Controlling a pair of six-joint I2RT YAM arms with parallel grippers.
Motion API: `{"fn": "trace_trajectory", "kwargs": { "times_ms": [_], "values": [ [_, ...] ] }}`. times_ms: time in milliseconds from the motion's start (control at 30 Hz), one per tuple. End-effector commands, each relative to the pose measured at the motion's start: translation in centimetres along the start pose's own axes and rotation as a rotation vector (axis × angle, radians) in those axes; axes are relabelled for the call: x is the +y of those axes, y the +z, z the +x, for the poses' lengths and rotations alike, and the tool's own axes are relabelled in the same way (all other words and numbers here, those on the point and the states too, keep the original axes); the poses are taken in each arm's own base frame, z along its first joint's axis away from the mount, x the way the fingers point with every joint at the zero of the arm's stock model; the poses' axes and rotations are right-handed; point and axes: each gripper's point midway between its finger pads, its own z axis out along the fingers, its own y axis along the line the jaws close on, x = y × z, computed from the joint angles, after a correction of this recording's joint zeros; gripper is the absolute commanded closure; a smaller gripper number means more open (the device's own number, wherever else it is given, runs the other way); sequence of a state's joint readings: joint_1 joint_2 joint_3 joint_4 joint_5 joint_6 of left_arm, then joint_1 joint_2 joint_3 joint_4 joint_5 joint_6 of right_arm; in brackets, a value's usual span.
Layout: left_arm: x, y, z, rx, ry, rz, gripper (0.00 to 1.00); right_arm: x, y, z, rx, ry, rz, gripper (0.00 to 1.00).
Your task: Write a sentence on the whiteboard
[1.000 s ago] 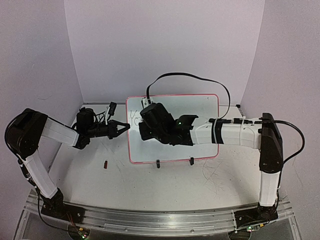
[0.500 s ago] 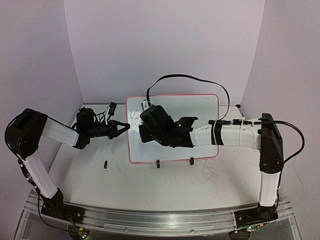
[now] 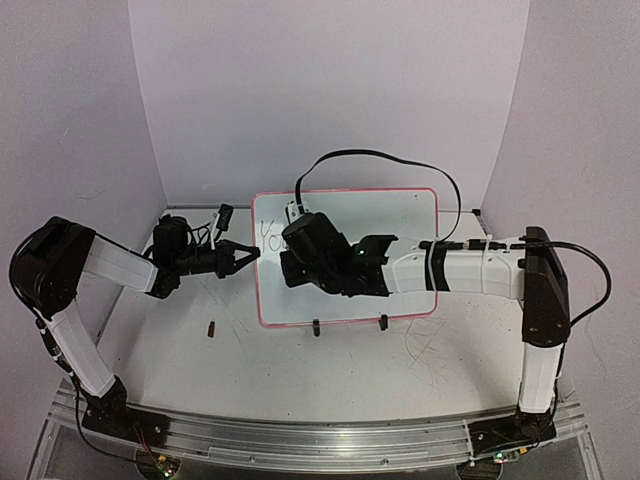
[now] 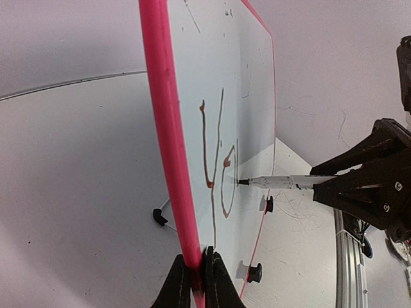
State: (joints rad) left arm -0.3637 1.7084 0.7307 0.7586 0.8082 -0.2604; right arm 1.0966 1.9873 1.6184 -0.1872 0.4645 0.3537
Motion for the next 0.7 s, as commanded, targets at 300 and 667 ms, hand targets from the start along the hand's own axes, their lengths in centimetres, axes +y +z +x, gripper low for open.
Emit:
{"fn": "trace_trajectory", "kwargs": {
  "times_ms": [300,667],
  "values": [
    [-0.4,0.2,-0.8,-0.016,0.087,-0.01,1.0,-2.2,-1.5,-2.8,-0.068,0.018,0.09,1.0],
    [-0.5,0.1,-0.9,-0.017,0.088,-0.01,1.0,-2.4,-1.3,-3.7,-0.089,0.02,0.104,1.0]
  ]
}}
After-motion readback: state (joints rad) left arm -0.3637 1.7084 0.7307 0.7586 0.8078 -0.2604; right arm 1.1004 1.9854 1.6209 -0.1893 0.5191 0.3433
